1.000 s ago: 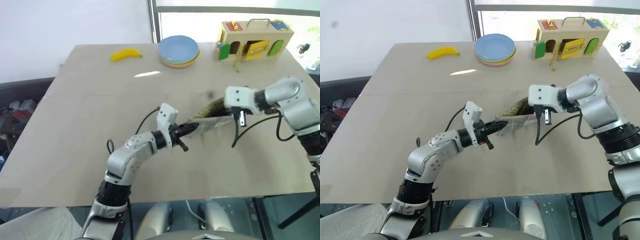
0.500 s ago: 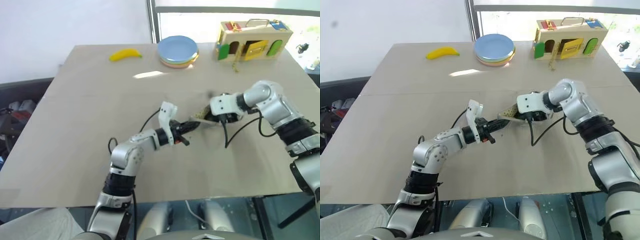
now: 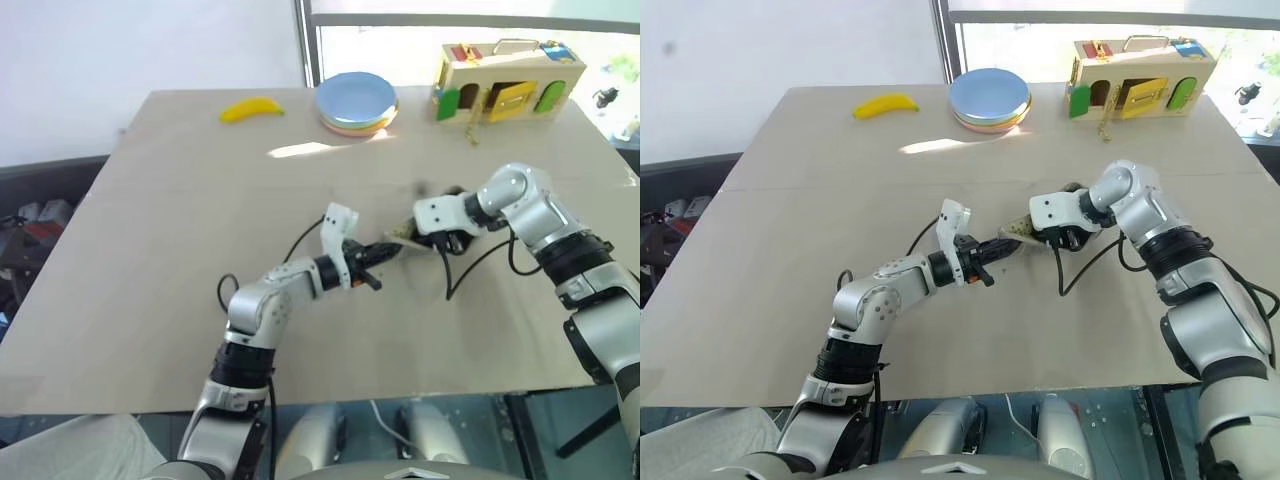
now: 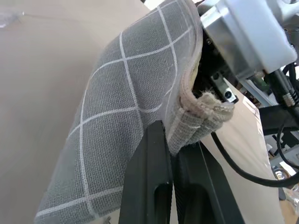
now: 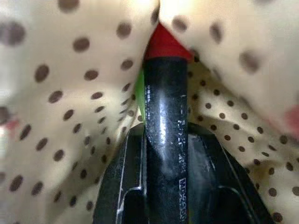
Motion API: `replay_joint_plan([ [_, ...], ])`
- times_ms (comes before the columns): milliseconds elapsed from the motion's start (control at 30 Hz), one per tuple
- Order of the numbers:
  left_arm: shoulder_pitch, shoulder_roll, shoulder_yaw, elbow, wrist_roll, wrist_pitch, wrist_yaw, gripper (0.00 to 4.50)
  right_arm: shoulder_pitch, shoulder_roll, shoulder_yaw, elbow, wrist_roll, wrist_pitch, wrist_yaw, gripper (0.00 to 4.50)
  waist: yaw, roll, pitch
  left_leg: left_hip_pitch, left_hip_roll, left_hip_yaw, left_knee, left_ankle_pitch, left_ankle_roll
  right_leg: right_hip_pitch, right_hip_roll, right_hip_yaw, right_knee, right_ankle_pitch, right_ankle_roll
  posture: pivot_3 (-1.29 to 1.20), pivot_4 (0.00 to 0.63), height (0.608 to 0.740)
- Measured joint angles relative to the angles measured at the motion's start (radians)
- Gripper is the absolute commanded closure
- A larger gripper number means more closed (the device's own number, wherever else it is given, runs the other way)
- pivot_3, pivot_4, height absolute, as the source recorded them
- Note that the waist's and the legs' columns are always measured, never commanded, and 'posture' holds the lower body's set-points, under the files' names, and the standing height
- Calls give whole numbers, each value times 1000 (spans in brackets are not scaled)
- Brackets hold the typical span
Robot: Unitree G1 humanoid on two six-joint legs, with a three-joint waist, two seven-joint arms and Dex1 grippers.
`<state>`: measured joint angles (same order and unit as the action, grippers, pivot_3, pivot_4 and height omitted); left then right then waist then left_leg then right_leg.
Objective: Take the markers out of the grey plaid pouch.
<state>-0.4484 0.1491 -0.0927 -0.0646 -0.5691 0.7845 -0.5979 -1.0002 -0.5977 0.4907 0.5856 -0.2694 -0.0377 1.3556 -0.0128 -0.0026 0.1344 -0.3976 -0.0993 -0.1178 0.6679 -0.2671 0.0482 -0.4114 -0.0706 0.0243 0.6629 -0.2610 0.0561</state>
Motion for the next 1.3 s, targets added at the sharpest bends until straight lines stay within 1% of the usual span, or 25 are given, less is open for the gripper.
replay_joint_plan([
  [167,1,-1,0,0,-1,0,0,4500,25,-30,-4,-67,17,39,20,3999,1,0,0,-1,0,0,0,0,0,0,0,0,0,0,0,0,150,740],
  [400,-1,-7,1,0,-5,-6,-9,4500,49,-114,-39,-230,51,145,68,3999,1,0,0,-1,0,0,-1,0,0,-1,0,0,0,0,0,0,150,740],
  [567,-8,-9,0,0,-5,-16,-17,4500,49,-149,-40,-309,41,172,60,3999,1,0,0,-1,0,0,-1,0,0,-1,0,0,0,0,0,0,150,740],
  [700,-19,-10,-8,0,15,-37,-9,4500,49,-158,-38,-365,-1,188,35,3999,2,0,0,-1,0,0,-1,0,0,-1,0,0,0,0,0,0,150,740],
  [933,-21,-9,-50,-24,58,-66,1,4500,53,-126,-29,-357,-54,151,-50,3999,1,0,0,-1,0,0,-1,0,0,-1,0,1,0,0,0,0,150,740],
  [967,-21,-10,-52,-34,60,-69,5,4500,64,-109,-42,-358,-39,169,-55,3999,1,0,0,-1,0,0,-1,0,0,-1,0,1,0,0,0,0,150,740],
  [1067,-21,-15,-52,-43,69,-81,18,4500,121,-36,-88,-393,49,320,-50,3999,1,0,0,-1,0,0,-1,0,0,-1,0,0,0,0,0,0,150,740],
  [1100,-18,-15,-52,-42,77,-96,23,4500,146,-19,-112,-408,87,412,-51,3999,3,0,0,-2,0,0,0,0,0,-1,0,0,0,0,0,0,150,740],
  [1133,-18,-15,-52,-42,77,-97,23,4500,146,-19,-113,-409,89,417,-51,3999,4,0,0,-2,0,0,0,0,0,-1,0,0,0,0,0,0,150,740],
  [1300,-15,-18,-69,-42,102,-157,17,4500,161,-31,-159,-459,187,644,-29,3999,6,0,0,-2,0,0,-1,0,0,-1,-1,0,-1,0,0,0,150,740],
])
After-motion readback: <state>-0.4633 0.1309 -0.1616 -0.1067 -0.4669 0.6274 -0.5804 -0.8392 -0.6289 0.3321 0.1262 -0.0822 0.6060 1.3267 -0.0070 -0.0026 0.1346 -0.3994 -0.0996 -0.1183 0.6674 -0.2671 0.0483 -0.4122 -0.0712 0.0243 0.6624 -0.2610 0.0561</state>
